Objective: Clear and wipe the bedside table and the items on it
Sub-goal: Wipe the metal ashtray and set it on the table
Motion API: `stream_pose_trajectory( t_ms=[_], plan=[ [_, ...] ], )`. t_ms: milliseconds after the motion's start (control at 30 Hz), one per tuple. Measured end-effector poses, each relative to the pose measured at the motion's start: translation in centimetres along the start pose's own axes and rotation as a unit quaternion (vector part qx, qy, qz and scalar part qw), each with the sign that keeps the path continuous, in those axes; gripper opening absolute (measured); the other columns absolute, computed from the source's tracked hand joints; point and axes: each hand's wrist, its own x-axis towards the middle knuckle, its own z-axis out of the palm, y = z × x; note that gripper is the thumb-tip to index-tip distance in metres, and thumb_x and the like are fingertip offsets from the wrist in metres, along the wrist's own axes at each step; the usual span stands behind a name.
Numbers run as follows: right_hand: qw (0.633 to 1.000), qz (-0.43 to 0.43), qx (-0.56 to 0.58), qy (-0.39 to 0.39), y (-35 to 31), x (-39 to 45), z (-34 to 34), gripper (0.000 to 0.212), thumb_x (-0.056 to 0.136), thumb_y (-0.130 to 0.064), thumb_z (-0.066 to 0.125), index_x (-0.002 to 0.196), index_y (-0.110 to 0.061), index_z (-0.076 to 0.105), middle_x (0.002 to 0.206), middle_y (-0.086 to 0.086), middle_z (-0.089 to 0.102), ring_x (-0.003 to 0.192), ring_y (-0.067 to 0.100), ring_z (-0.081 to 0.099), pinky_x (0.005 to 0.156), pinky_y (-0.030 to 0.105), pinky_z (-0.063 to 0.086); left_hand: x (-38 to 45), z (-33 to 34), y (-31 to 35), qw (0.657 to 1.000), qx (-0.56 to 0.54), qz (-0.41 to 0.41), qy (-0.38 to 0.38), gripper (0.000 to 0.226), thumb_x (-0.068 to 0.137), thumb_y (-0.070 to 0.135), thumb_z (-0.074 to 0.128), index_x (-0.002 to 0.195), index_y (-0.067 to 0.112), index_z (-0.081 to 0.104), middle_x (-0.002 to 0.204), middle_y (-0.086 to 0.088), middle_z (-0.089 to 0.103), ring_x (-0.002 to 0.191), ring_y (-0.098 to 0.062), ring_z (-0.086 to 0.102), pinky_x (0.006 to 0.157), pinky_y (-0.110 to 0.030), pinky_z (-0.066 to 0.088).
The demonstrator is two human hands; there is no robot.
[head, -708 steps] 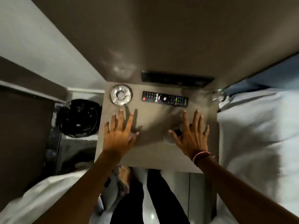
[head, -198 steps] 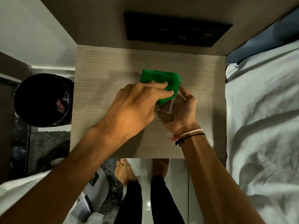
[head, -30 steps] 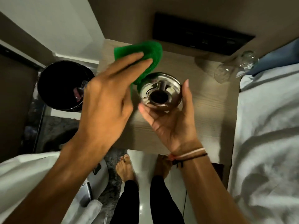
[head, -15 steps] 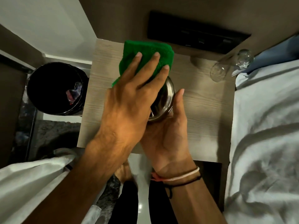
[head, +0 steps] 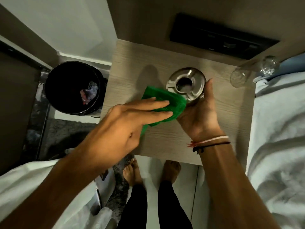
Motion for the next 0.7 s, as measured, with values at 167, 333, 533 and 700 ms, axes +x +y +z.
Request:
stream_pose_trajectory(
  t_ms=[167, 333, 533, 700],
  plan=[
    [0.992, 0.007, -0.035, 0.125, 3.1, 5.3, 1.1, 0.068, 0.101, -0.062, 0.031, 0.143, -0.013, 0.052, 0.14, 0.019, 0.06, 0.128, 0.037, 0.058, 0.093, 0.049, 0.055, -3.0, -1.4, -3.5, 0.996, 0.018, -0.072, 0.045, 0.073, 0.075, -0.029, 0.051, 0.13, 0.017, 0.064, 0.143, 0.004, 0.054, 0.14, -0.006, 0.04, 0.118, -0.017, 0.027],
    [0.987, -0.021, -0.065, 0.144, 5.2, 9.8, 5.4, 0.059, 0.106, -0.049, 0.032, 0.14, -0.006, 0.053, 0.118, 0.014, 0.068, 0.095, 0.026, 0.069, 0.063, 0.032, 0.06, -4.2, -1.2, -5.7, 0.994, 0.002, -0.083, 0.076, 0.066, 0.08, -0.024, 0.052, 0.131, 0.016, 0.063, 0.145, 0.002, 0.054, 0.141, -0.004, 0.04, 0.119, -0.015, 0.026],
    [0.959, -0.086, -0.141, 0.23, 4.3, 14.0, 7.5, 0.037, 0.104, -0.034, 0.051, 0.119, -0.001, 0.055, 0.119, 0.019, 0.064, 0.105, 0.032, 0.064, 0.067, 0.043, 0.059, -4.6, -0.5, -6.5, 0.994, -0.019, -0.086, 0.062, 0.075, 0.079, -0.025, 0.052, 0.136, 0.023, 0.059, 0.148, 0.003, 0.052, 0.143, -0.011, 0.041, 0.119, -0.032, 0.035],
    [0.896, -0.124, -0.288, 0.313, 3.5, 15.9, 7.1, 0.044, 0.098, -0.04, 0.059, 0.063, -0.015, 0.049, 0.077, 0.009, 0.06, 0.076, 0.025, 0.06, 0.091, 0.054, 0.057, -4.6, -0.3, -7.1, 0.995, -0.006, -0.073, 0.062, 0.071, 0.08, -0.022, 0.057, 0.136, 0.021, 0.059, 0.148, 0.002, 0.053, 0.143, -0.014, 0.042, 0.117, -0.033, 0.037]
  ],
)
